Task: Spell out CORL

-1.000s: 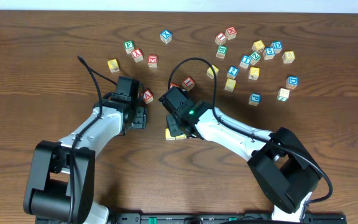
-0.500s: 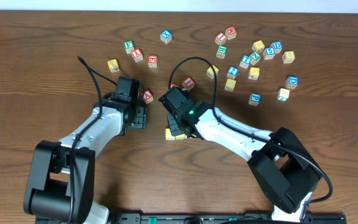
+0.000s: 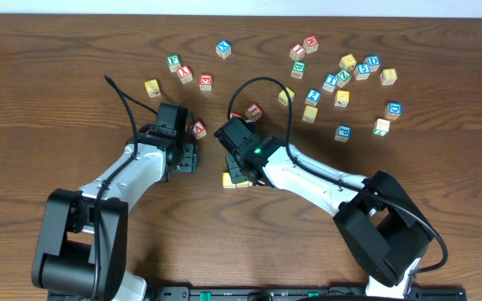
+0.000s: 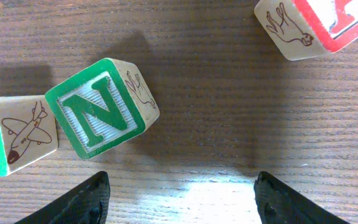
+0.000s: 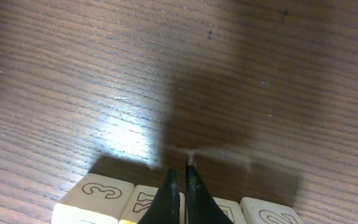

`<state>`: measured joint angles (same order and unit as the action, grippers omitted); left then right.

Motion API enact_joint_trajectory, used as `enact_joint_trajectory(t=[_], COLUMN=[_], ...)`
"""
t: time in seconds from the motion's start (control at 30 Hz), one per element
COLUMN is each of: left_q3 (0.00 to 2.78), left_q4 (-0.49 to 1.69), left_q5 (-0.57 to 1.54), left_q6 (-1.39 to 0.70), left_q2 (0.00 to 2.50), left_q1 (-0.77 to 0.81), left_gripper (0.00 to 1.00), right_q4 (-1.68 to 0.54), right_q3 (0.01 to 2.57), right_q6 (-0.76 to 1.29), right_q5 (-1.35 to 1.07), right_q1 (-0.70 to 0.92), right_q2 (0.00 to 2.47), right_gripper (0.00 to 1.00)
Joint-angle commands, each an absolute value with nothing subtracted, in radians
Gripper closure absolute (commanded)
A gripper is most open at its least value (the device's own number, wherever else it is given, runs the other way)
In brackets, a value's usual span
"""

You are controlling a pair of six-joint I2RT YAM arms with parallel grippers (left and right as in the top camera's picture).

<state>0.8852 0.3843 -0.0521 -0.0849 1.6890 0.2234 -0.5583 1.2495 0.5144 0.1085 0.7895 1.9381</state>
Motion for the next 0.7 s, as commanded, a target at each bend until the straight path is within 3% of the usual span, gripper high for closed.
enact_joint_trajectory(t=[0.0, 0.67], left_q3=[0.912, 0.912], left_q4=[0.382, 0.382], left_q5=[-0.064, -0.064], left_q6=[-0.088, -0.088], left_q2=[1.691, 1.691], left_q1=[0.219, 0.219], left_gripper=[0.27, 0.27], right_q4=[-0.561, -0.573], right_q3=[1.248, 1.248], right_q6=[0.519, 0.527], right_q5=[0.125, 0.125], right_q1=[0.789, 0.79], right_q2=[1.951, 1.951], right_gripper=[0.99, 0.99])
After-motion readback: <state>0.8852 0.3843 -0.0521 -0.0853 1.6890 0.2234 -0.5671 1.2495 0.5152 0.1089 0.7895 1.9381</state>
